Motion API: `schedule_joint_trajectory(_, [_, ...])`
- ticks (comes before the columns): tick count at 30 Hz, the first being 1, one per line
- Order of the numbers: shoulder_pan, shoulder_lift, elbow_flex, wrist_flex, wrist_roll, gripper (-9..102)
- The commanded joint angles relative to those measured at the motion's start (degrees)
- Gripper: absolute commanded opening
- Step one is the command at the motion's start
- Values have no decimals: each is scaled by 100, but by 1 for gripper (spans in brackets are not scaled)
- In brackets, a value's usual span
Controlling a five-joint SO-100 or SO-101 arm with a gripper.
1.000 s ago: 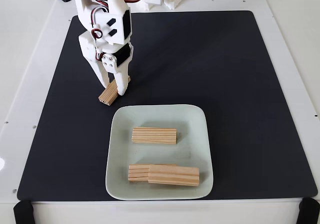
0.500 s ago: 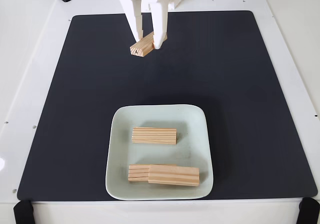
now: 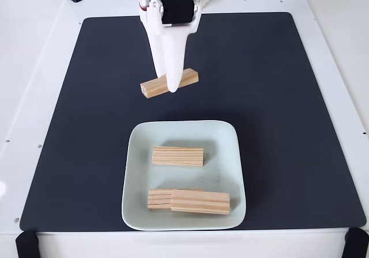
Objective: Pick up the wooden block and place them on the plate.
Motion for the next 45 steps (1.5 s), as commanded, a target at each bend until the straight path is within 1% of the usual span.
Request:
schedule_joint_trajectory(1, [123,-483,-1116,-26,316,-1])
schedule_joint_trajectory(10, [167,-1995,-2944,-53,861,-1])
schedule_joint_trajectory(16, [97,-2689,-3744,-88,1292,-1])
schedule_joint_trajectory(25, [-149,-3270,-3867,-105,1529,-1])
schedule_joint_trajectory(30, [-176,-3551,-4131,-457,1705,-1])
schedule_joint_trajectory(41, [-202,-3630,-4192,-501,1775,-1])
schedule_joint_trajectory(45, [-185,-3639,-4254,-510,2153,-1])
